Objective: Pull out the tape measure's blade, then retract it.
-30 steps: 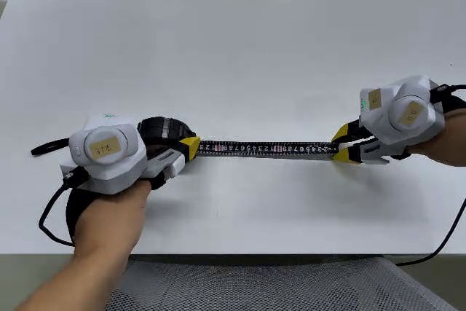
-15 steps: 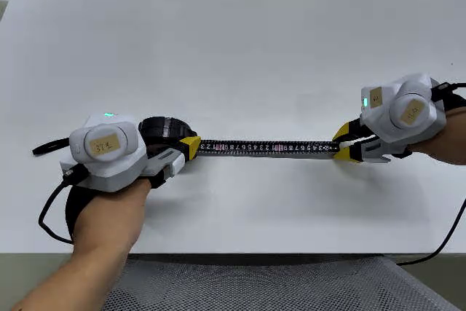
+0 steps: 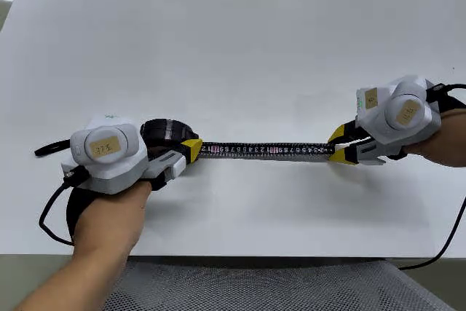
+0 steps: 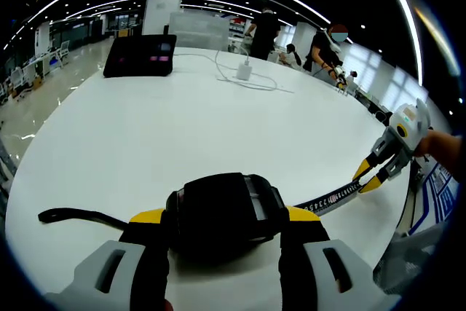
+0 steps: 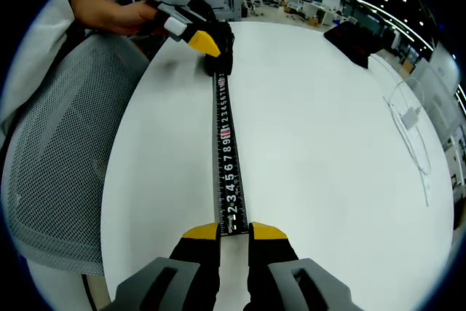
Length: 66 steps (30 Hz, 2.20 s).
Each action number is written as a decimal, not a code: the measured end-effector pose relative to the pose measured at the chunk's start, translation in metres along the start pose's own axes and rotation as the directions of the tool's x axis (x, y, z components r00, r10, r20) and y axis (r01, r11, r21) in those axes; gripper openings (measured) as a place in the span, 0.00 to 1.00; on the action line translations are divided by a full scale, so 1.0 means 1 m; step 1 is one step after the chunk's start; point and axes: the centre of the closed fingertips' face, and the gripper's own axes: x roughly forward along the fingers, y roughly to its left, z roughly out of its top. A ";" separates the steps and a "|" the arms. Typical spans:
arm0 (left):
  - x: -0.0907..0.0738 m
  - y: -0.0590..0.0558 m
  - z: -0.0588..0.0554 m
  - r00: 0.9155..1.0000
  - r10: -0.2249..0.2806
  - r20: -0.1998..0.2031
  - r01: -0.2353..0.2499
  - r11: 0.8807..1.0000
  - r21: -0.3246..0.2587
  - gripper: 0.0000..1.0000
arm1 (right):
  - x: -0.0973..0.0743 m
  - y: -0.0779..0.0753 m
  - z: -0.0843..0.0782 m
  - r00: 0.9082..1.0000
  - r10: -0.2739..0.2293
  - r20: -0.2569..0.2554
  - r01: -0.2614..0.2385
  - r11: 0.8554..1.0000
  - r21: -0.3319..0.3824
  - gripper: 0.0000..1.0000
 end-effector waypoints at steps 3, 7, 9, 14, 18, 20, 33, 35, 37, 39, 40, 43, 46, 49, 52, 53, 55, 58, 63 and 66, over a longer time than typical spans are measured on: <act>0.000 0.000 0.000 1.000 -0.001 0.001 0.001 1.000 -0.001 0.56 | 0.001 0.000 0.002 1.000 0.002 0.002 -0.002 1.000 0.005 0.10; 0.000 0.000 0.000 1.000 -0.001 0.000 0.001 1.000 0.000 0.56 | 0.002 0.000 0.004 1.000 0.005 0.007 -0.005 1.000 0.006 0.10; 0.000 -0.001 0.000 1.000 -0.001 0.000 0.001 1.000 0.002 0.56 | 0.003 0.001 0.006 1.000 0.007 0.010 -0.007 1.000 0.007 0.10; -0.001 -0.001 0.000 1.000 -0.002 0.000 0.002 1.000 0.001 0.56 | 0.006 0.001 0.013 1.000 0.012 0.021 -0.012 1.000 0.006 0.10; -0.001 -0.001 0.000 1.000 -0.003 0.000 0.003 1.000 0.001 0.56 | 0.009 0.001 0.018 1.000 0.017 0.024 -0.017 1.000 0.004 0.10; 0.000 -0.001 0.000 1.000 -0.004 0.000 0.004 1.000 -0.002 0.56 | 0.010 0.001 0.020 1.000 0.018 0.025 -0.018 1.000 0.003 0.10; -0.001 -0.001 0.000 1.000 -0.007 0.002 0.007 1.000 -0.007 0.56 | 0.015 0.001 0.034 0.999 0.023 0.046 -0.023 1.000 0.000 0.10; -0.002 -0.001 0.000 1.000 -0.007 0.003 0.007 1.000 -0.008 0.56 | 0.015 0.001 0.036 0.999 0.024 0.049 -0.024 1.000 -0.001 0.10; -0.002 -0.001 0.000 1.000 -0.007 0.003 0.007 1.000 -0.010 0.56 | 0.016 0.001 0.038 0.998 0.024 0.051 -0.024 1.000 -0.002 0.10; -0.002 -0.001 0.000 1.000 -0.008 0.003 0.008 1.000 -0.011 0.56 | 0.017 0.001 0.040 0.998 0.025 0.054 -0.025 1.000 -0.004 0.10; -0.002 -0.001 0.000 1.000 -0.008 0.003 0.008 1.000 -0.011 0.56 | 0.018 0.001 0.041 0.998 0.025 0.057 -0.025 1.000 -0.004 0.10; -0.001 0.000 0.000 1.000 -0.009 0.002 0.009 1.000 -0.013 0.56 | 0.019 0.002 0.044 0.998 0.027 0.063 -0.026 1.000 -0.004 0.10; -0.001 -0.001 0.000 1.000 -0.009 0.003 0.009 1.000 -0.010 0.56 | 0.021 0.002 0.047 0.997 0.028 0.067 -0.028 1.000 -0.003 0.10; -0.001 0.000 0.000 1.000 -0.009 0.002 0.009 1.000 -0.012 0.56 | 0.022 0.002 0.050 0.997 0.028 0.072 -0.028 1.000 -0.003 0.10; 0.000 0.000 0.000 1.000 -0.009 0.003 0.009 1.000 -0.012 0.56 | 0.023 0.002 0.053 0.997 0.029 0.077 -0.029 1.000 -0.003 0.10; 0.000 0.000 0.000 1.000 -0.009 0.003 0.009 1.000 -0.011 0.56 | 0.023 0.002 0.054 0.996 0.030 0.079 -0.030 1.000 -0.003 0.10; 0.000 0.000 0.000 1.000 -0.009 0.002 0.009 1.000 -0.011 0.56 | 0.024 0.002 0.056 0.996 0.030 0.083 -0.030 1.000 -0.003 0.10; 0.000 0.000 0.000 1.000 -0.010 0.002 0.010 1.000 -0.012 0.56 | 0.026 0.002 0.059 0.996 0.032 0.088 -0.031 0.999 -0.005 0.10; 0.000 0.000 0.000 1.000 -0.010 0.002 0.010 1.000 -0.014 0.56 | 0.028 0.003 0.066 0.995 0.036 0.098 -0.036 0.999 -0.006 0.10; 0.000 0.000 0.000 1.000 -0.010 0.002 0.010 1.000 -0.017 0.56 | 0.028 0.003 0.070 0.994 0.037 0.106 -0.036 0.999 -0.007 0.10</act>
